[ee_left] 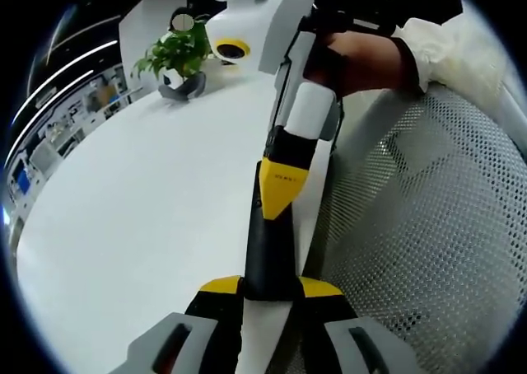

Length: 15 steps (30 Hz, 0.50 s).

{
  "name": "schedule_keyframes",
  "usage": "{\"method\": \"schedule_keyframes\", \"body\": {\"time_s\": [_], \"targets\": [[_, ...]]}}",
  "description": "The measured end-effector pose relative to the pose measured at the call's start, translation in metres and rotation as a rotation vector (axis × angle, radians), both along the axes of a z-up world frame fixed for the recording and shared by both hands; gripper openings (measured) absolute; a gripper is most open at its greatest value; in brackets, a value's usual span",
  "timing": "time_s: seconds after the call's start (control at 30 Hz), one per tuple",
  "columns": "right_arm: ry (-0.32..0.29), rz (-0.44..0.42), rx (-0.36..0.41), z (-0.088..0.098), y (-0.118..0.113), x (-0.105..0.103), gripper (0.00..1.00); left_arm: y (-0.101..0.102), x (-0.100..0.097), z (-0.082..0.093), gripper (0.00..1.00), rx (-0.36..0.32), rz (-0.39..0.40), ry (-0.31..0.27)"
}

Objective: Press the specified remote control buttons in sequence, fully releasing each button before pressing the next.

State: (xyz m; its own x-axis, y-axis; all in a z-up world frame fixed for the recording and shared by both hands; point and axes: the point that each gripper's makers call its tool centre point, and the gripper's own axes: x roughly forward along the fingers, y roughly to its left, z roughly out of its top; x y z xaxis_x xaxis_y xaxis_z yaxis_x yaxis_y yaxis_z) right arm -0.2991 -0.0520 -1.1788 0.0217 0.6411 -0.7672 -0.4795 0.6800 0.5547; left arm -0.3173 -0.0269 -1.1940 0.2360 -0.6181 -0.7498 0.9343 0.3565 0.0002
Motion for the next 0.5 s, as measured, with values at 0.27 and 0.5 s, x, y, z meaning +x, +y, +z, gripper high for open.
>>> {"method": "schedule_keyframes", "body": {"time_s": [0.27,0.5], "targets": [[0.006,0.021,-0.004,-0.0027,0.0027,-0.0035,0.00,0.0000,-0.0001,-0.0002,0.24,-0.002,0.002,-0.001],[-0.002,0.027,-0.019,-0.0045,0.0020,-0.0046,0.00,0.0000,-0.0003,0.0000,0.24,-0.005,0.003,0.000]]}}
